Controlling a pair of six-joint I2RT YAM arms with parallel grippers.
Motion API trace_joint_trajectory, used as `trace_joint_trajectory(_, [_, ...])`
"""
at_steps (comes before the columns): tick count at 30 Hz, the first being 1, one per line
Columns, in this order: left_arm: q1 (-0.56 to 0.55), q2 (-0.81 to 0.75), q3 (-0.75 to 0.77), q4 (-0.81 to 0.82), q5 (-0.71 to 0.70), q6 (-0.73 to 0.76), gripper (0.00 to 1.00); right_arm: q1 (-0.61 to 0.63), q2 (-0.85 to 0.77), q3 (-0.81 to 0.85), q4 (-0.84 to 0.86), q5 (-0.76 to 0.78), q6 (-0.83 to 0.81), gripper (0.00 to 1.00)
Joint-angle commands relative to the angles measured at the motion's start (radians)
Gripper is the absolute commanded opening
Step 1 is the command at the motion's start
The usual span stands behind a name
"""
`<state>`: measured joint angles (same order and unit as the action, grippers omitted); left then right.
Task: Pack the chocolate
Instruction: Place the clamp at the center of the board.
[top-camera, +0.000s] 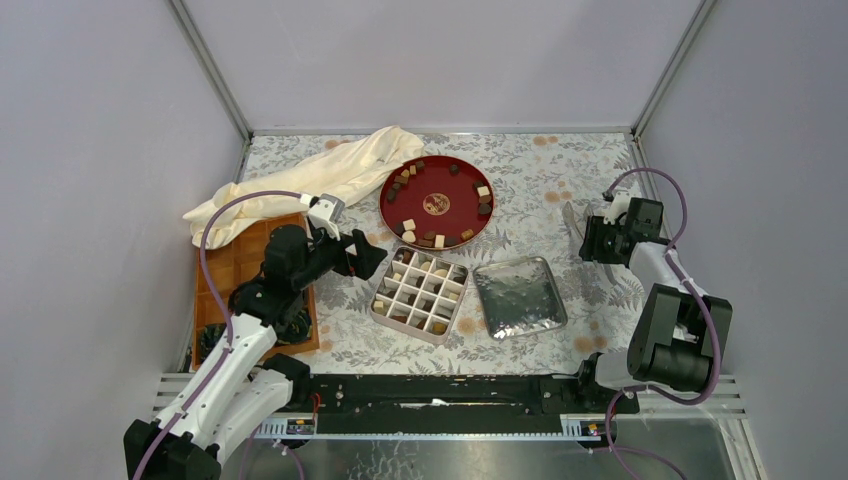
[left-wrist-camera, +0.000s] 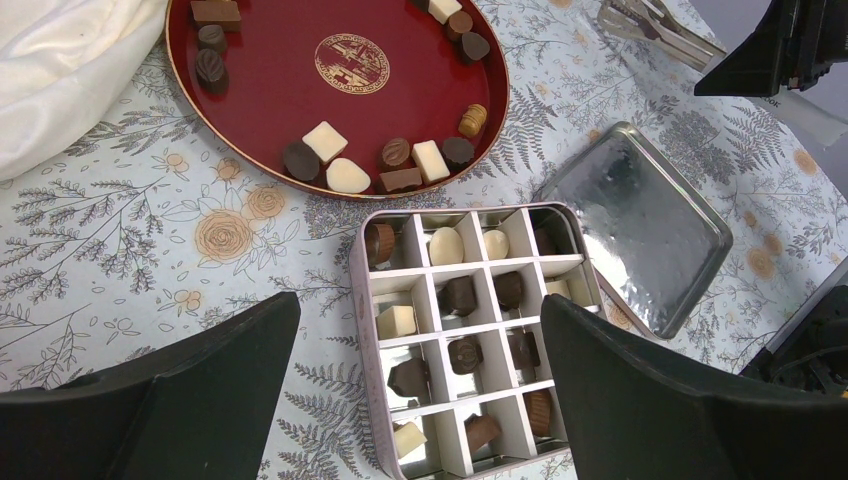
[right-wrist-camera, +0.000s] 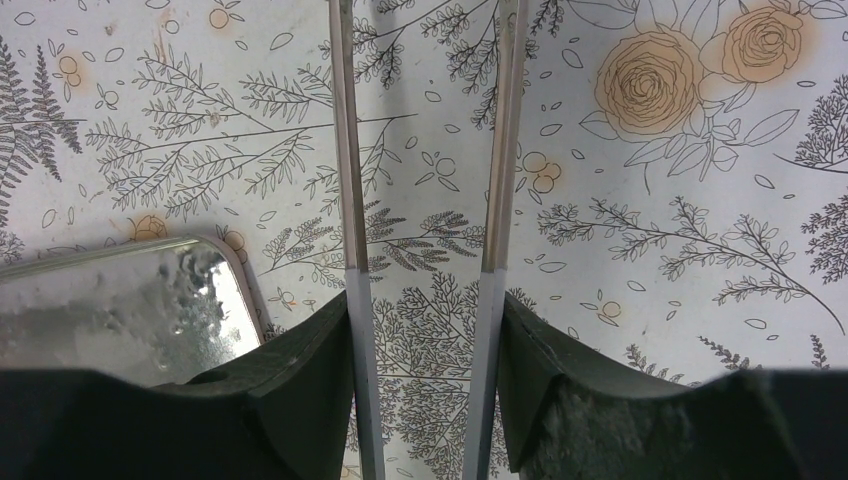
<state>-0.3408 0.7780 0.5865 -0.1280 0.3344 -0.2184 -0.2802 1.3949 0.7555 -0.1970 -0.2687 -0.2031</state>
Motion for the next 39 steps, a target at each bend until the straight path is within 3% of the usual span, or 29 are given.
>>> trace_joint_trajectory(1, [-0.005, -0.018, 0.004, 0.029, 0.018, -0.008, 0.99, -0.004, 0.012, 0.053, 0.026, 0.023, 0.006, 0.56])
trace_joint_trajectory(23, [-0.006, -0.016, 0.004, 0.029, 0.019, -0.009, 0.99, -0.004, 0.124, 0.102, -0.045, 0.051, -0.013, 0.60])
trace_joint_trajectory(39, [-0.006, -0.006, 0.001, 0.030, 0.032, 0.001, 0.99, -0.004, 0.082, 0.128, -0.078, 0.035, -0.028, 0.65])
